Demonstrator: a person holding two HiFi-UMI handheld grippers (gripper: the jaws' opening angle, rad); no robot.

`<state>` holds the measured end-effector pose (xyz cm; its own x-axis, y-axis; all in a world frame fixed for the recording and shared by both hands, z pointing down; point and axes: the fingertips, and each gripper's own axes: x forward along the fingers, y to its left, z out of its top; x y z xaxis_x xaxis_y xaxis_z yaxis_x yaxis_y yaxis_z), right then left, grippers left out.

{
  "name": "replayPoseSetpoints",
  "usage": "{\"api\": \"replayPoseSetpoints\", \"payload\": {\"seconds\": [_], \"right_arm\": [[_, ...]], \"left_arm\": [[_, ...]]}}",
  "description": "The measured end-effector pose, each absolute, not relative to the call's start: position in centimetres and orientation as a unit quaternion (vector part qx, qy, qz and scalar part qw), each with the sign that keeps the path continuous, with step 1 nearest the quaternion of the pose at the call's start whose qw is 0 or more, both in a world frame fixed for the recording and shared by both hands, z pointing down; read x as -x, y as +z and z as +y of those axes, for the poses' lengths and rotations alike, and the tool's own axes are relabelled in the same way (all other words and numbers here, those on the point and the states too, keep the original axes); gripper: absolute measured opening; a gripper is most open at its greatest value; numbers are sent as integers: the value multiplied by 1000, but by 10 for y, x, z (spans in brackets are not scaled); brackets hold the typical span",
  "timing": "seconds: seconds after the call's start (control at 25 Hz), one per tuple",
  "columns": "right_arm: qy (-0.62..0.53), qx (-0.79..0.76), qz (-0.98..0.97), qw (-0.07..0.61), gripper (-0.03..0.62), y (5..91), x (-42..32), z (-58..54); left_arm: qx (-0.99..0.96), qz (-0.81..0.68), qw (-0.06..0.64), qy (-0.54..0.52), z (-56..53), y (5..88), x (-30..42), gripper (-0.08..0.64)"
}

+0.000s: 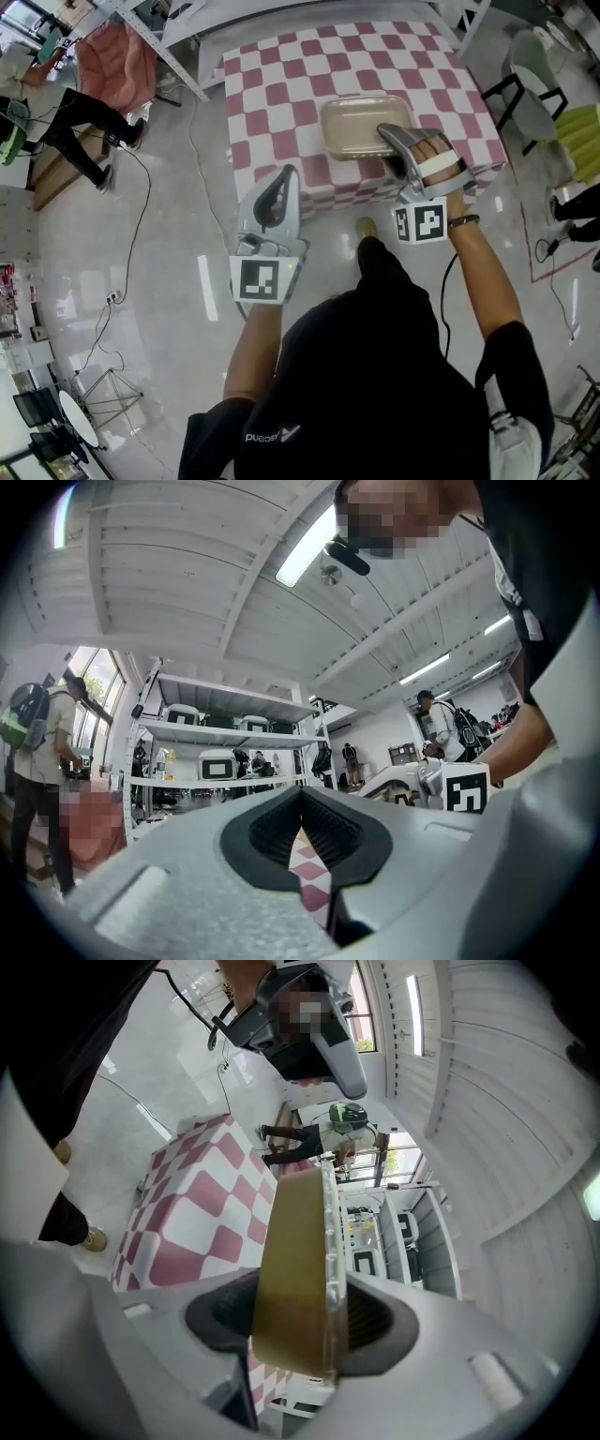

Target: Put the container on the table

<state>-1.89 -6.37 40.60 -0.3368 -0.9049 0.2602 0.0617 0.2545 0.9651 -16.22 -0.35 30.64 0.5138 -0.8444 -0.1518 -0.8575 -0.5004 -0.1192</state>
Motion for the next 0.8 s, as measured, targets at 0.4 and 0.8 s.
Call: {"api": "replayPoseSetpoints", "payload": {"seconds": [0.4, 0.8], "right_arm": [[-506, -289, -659, 476, 224, 457, -16, -240], [-483, -229, -685, 496, 225, 517, -21, -331]], "left_arm": [[845, 528, 77, 33, -164, 330, 123, 9], [840, 537, 75, 12, -250, 338, 101, 9]]}}
